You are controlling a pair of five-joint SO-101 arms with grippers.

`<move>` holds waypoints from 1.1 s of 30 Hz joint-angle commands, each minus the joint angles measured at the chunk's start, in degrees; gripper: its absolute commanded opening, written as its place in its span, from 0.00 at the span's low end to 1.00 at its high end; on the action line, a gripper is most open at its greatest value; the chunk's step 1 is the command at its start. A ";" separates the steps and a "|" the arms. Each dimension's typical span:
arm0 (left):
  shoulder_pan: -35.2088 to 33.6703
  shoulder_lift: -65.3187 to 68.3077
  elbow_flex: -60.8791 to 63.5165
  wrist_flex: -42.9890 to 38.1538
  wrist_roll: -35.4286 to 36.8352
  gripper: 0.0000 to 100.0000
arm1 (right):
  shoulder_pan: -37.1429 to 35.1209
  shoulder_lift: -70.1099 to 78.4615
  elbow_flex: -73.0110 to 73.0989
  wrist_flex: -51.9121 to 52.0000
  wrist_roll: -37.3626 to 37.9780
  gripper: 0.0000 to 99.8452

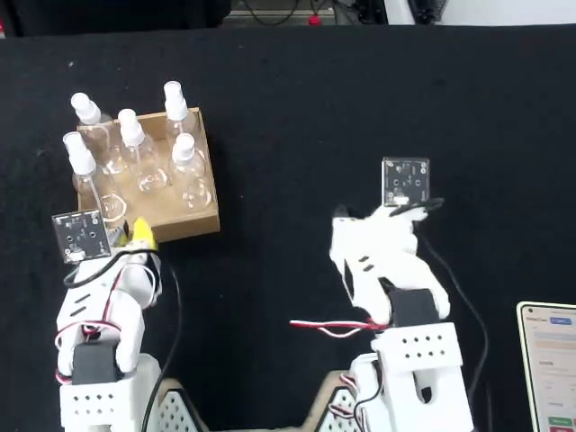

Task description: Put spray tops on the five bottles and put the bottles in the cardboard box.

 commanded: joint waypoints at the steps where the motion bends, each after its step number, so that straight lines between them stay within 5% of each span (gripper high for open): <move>1: -0.84 -0.62 -4.00 8.44 0.88 0.12 | 3.16 -5.58 -2.42 8.09 0.00 0.03; 14: -0.84 -0.62 6.46 20.13 0.62 0.12 | 12.13 -42.33 19.12 16.44 -0.09 0.03; 33: -0.66 -0.53 9.80 21.63 0.62 0.12 | 12.57 -38.90 23.96 27.16 0.00 0.03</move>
